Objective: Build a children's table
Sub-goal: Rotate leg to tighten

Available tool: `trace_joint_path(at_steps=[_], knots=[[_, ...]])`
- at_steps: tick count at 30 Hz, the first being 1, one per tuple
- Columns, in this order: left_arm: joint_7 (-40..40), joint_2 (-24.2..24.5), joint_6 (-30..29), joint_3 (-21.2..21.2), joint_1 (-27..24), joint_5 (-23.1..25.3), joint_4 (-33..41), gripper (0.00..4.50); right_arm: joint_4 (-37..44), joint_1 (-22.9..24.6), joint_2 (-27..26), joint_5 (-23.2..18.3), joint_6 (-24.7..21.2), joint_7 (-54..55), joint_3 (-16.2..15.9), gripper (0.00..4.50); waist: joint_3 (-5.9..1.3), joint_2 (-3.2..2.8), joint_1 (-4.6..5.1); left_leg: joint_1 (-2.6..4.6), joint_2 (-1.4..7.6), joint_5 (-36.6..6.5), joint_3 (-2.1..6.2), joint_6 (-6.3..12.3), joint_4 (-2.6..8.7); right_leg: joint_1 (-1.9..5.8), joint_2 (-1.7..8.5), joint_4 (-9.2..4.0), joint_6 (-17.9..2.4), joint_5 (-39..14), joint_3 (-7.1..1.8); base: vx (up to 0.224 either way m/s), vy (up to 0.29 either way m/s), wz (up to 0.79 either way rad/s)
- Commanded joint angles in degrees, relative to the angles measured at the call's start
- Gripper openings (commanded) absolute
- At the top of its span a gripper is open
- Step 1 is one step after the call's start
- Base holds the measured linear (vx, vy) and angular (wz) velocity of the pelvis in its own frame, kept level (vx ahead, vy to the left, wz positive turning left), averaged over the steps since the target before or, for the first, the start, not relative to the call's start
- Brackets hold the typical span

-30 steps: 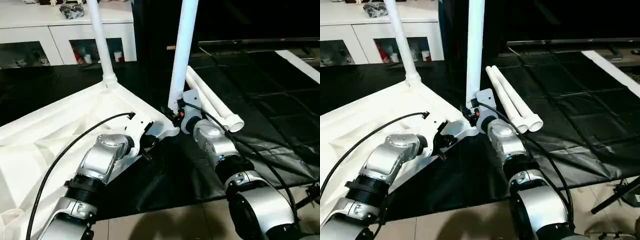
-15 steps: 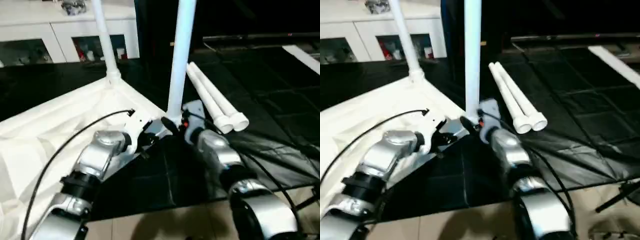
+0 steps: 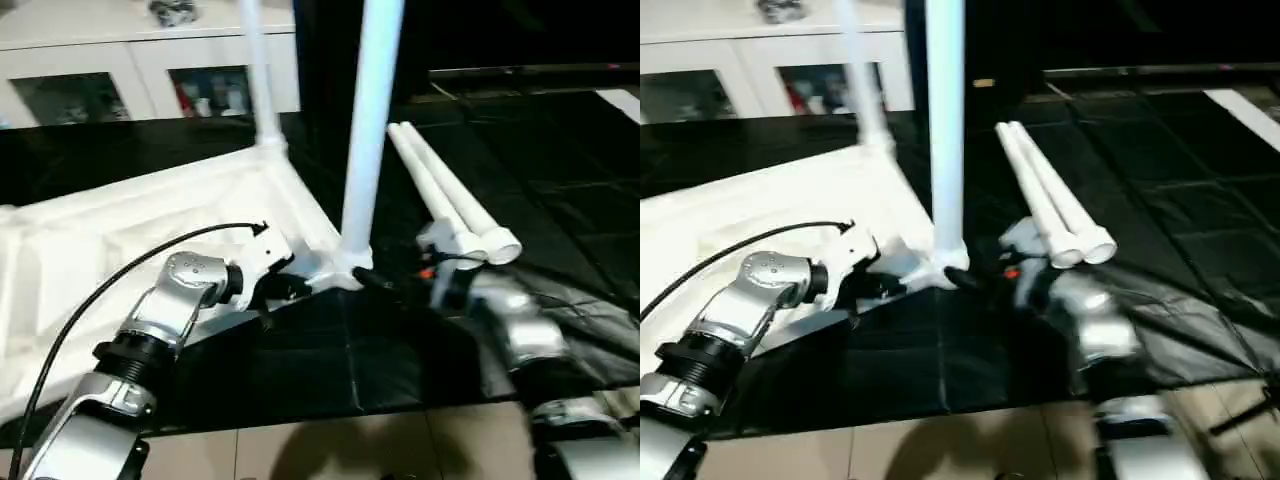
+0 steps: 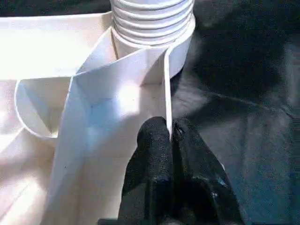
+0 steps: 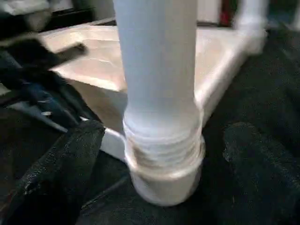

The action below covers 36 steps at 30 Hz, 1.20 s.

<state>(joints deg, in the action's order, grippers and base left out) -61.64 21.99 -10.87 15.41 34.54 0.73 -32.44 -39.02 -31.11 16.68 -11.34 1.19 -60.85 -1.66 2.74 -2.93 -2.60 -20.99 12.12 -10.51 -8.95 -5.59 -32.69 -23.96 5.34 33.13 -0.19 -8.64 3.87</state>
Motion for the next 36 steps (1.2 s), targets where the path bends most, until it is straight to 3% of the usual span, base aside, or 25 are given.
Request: trace_joint_path(at_steps=[1, 8, 9, 10, 11, 14, 15, 19, 20, 27, 30, 36], knots=[[-3.38, 0.62, 2.23, 2.13, 0.98, 0.65, -1.07, 0.0, 1.82, 0.03, 1.2, 0.61, -0.75, -3.5, -1.86, 4.45, -4.08, -0.12, -0.2, 0.15, 0.31, -9.71, -1.23, 6.0, 3.03, 4.02, 1.6, -2.53, -16.92, -6.24, -1.38, 0.0, 0.0, 0.0], [-9.16, 1.65, 5.62, 4.13, 0.61, 0.64, -1.17, 0.0, 2.67, -0.97, 4.29, 3.34, -0.43, -10.14, -6.03, 4.45, -4.27, 0.1, -0.91, 0.3, 0.41, -8.69, -1.26, 5.86, 2.83, 3.97, 1.68, -2.24, -17.34, -5.31, -1.44, 0.0, 0.0, 0.0], [-10.64, 1.87, 6.12, 4.72, 0.36, 0.48, -0.66, 0.0, 2.05, -1.51, 4.31, 4.04, 0.26, -10.81, -6.72, 4.45, -4.31, 0.61, -0.93, 0.23, 0.43, -8.37, -1.32, 6.07, 2.8, 4.0, 1.62, -2.16, -17.38, -4.84, -1.44, 0.0, 0.0, 0.0], [-11.46, 2.01, 6.3, 5.08, 0.15, 0.38, -0.22, 0.0, 1.58, -1.86, 4.25, 4.47, 0.76, -11.03, -7.09, 4.45, -4.29, 0.3, -1.05, 0.23, 0.46, -8.19, -1.25, 6.14, 2.82, 3.95, 1.71, -2.03, -17.46, -4.93, -1.43, 0.0, 0.0, 0.0], [-12.91, 2.28, 6.69, 5.62, -0.13, 0.21, 0.28, 0.0, 1.29, -2.19, 4.17, 4.62, 0.93, -11.39, -7.52, 4.45, -4.25, 0.48, -1.01, 0.16, 0.49, -8.29, -1.23, 6.13, 2.81, 3.93, 1.72, -2.02, -17.45, -5.23, -1.41, 0.0, 0.0, 0.0], [-14.72, 2.64, 7.28, 6.27, -0.44, 0.1, 0.83, 0.0, 0.99, -2.55, 4.1, 4.62, 1.04, -11.94, -8.07, 4.45, -4.24, 0.28, -1.09, 0.39, 0.54, -8.85, -1.31, 5.95, 2.77, 3.78, 1.72, -2.04, -17.54, -5.55, -1.52, 0.0, 0.0, 0.0], [-15.93, 2.9, 7.59, 6.74, -0.62, 0.09, 1.21, 0.0, 0.8, -2.78, 4.0, 4.47, 1.02, -12.49, -8.4, 4.45, -4.25, 0.7, -1.25, 0.33, 0.55, -9.01, -1.3, 5.94, 2.78, 3.86, 1.78, -1.93, -17.51, -6.05, -1.52, 0.0, 0.0, 0.0], [-17.45, 3.41, 8.09, 7.67, -0.76, 0.51, 1.74, 0.0, 0.96, -2.96, 3.76, 3.86, 0.15, -14.87, -9.23, 4.45, -4.14, 0.79, -1.55, 0.26, 0.54, -9.6, -1.35, 5.74, 2.76, 3.79, 1.77, -2.03, -16.78, -7.51, -1.59, 0.0, 0.0, 0.0], [-17.47, 3.41, 8.1, 7.67, -0.76, 0.52, 1.74, 0.0, 0.97, -2.96, 3.76, 3.85, 0.12, -14.93, -9.25, 4.19, -4.09, 0.76, -1.61, 0.25, 0.58, -9.81, -1.31, 5.6, 2.81, 3.78, 1.8, -2.03, -16.62, -8.07, -1.59, 0.0, 0.0, 0.0], [-18.86, 3.75, 9.08, 8.18, -0.59, 0.87, 1.45, 0.0, 1.31, -2.78, 3.88, 3.31, -1.03, -18.2, -10.34, 3.93, -3.89, 0.71, -1.98, 0.35, 0.61, -12.48, -1.38, 3.96, 2.85, 3.47, 1.81, -2.37, -15.15, -12.85, -1.69, 0.0, 0.0, 0.0], [-19.19, 3.93, 9.27, 8.33, -0.54, 0.9, 1.36, 0.0, 1.18, -2.73, 3.89, 3.28, -1.31, -18.94, -10.32, 3.61, -3.84, 0.72, -1.97, 0.44, 0.69, -13.89, -1.58, 3.11, 2.92, 3.37, 1.81, -2.58, -14.03, -15.73, -1.64, 0.0, 0.0, 0.0], [-19.23, 3.93, 8.83, 8.08, -0.51, 0.59, 1.18, 0.0, 1.54, -2.28, 3.83, 2.75, -2.53, -19.68, -10.28, 3.15, -4.05, 0.65, -2.0, 0.33, 0.67, -12.24, -1.59, 3.27, 2.76, 3.45, 1.7, -2.25, -14.45, -12.9, -1.65, 0.0, 0.0, 0.0]])
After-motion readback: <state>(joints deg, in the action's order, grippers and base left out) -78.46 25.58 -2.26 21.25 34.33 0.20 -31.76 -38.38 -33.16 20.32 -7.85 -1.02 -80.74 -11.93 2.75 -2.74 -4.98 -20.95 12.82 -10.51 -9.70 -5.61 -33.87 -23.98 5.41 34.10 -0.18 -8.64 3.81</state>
